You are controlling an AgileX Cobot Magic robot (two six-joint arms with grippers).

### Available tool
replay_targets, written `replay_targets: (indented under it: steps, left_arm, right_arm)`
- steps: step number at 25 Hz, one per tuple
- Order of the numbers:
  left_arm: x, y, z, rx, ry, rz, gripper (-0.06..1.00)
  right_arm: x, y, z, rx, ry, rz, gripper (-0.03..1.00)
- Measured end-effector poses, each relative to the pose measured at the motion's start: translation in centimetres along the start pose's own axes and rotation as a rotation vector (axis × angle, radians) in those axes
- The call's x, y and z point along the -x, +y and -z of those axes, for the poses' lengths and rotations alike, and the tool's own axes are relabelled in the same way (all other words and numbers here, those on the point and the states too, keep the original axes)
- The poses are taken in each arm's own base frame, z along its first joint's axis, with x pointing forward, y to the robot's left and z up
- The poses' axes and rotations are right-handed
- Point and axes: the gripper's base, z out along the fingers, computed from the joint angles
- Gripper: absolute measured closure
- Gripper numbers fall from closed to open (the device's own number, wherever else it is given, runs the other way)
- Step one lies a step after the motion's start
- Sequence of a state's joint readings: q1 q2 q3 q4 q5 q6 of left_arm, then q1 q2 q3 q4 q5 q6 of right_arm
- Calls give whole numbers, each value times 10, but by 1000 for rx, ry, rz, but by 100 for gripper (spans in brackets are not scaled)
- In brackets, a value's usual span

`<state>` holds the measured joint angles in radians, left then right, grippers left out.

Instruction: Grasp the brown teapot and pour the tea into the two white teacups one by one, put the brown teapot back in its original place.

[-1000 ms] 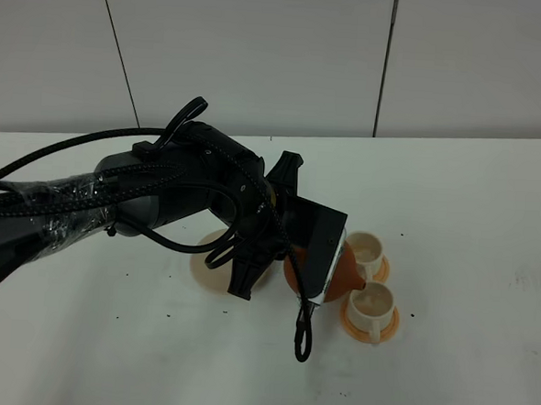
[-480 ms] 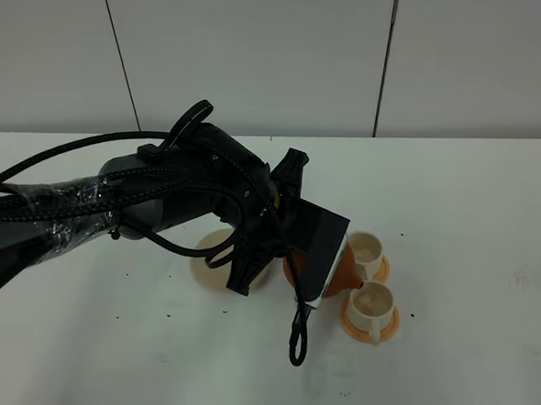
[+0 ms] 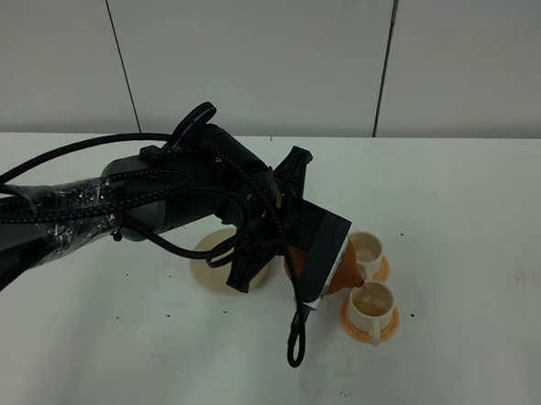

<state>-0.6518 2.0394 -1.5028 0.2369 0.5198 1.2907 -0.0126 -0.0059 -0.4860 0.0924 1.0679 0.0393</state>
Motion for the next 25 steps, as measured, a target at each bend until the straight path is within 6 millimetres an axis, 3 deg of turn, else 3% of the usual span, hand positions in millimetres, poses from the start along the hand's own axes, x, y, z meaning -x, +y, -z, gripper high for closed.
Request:
replay_targets:
  steps: [25]
  left_arm:
    - [8, 4, 1, 56, -3, -56, 77]
  right_arm:
    - [0, 0, 0, 0, 0, 0, 61]
